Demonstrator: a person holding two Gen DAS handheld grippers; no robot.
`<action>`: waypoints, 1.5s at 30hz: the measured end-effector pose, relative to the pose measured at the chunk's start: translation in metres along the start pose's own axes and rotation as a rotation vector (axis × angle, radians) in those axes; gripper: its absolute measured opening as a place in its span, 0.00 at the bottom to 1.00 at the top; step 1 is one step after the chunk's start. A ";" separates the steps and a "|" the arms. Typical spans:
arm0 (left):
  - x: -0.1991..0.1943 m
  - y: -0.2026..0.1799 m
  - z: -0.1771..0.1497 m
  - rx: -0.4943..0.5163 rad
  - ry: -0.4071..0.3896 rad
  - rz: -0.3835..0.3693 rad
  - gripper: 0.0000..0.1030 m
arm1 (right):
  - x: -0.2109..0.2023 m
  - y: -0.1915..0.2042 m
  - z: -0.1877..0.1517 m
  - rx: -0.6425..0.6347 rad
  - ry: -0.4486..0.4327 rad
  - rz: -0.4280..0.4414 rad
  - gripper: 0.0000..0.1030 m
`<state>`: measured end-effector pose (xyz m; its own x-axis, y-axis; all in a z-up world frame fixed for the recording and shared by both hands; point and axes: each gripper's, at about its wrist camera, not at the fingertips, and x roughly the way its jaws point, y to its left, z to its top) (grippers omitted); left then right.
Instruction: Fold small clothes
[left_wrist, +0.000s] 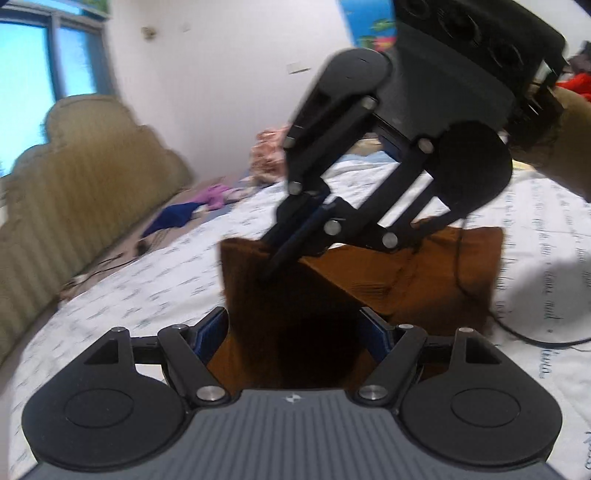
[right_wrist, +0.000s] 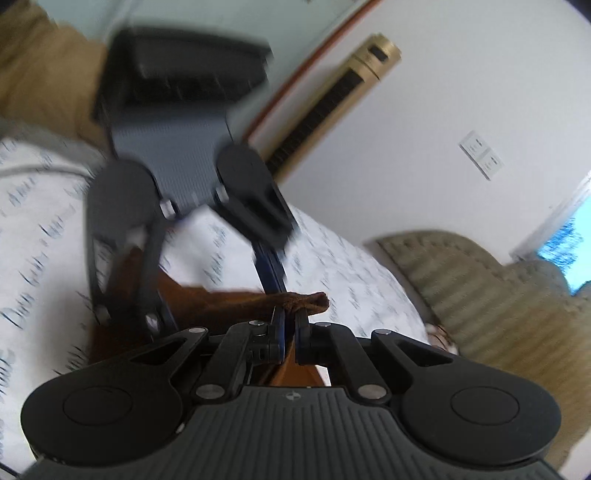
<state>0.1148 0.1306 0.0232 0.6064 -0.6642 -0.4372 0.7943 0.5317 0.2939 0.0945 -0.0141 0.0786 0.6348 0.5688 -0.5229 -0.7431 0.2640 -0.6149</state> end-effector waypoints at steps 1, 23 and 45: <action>0.000 0.003 -0.001 -0.018 0.006 0.008 0.72 | 0.004 0.001 -0.001 0.002 0.007 -0.012 0.06; -0.023 0.011 -0.050 -0.337 0.228 0.286 0.59 | -0.002 -0.047 -0.081 0.669 0.100 -0.461 0.80; 0.027 0.067 -0.031 -0.640 0.249 0.377 0.60 | -0.053 0.057 -0.181 0.470 0.498 -0.527 0.80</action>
<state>0.1830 0.1647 0.0047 0.7448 -0.2816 -0.6050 0.3149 0.9476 -0.0535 0.0573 -0.1704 -0.0355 0.8585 -0.0967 -0.5037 -0.2668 0.7546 -0.5996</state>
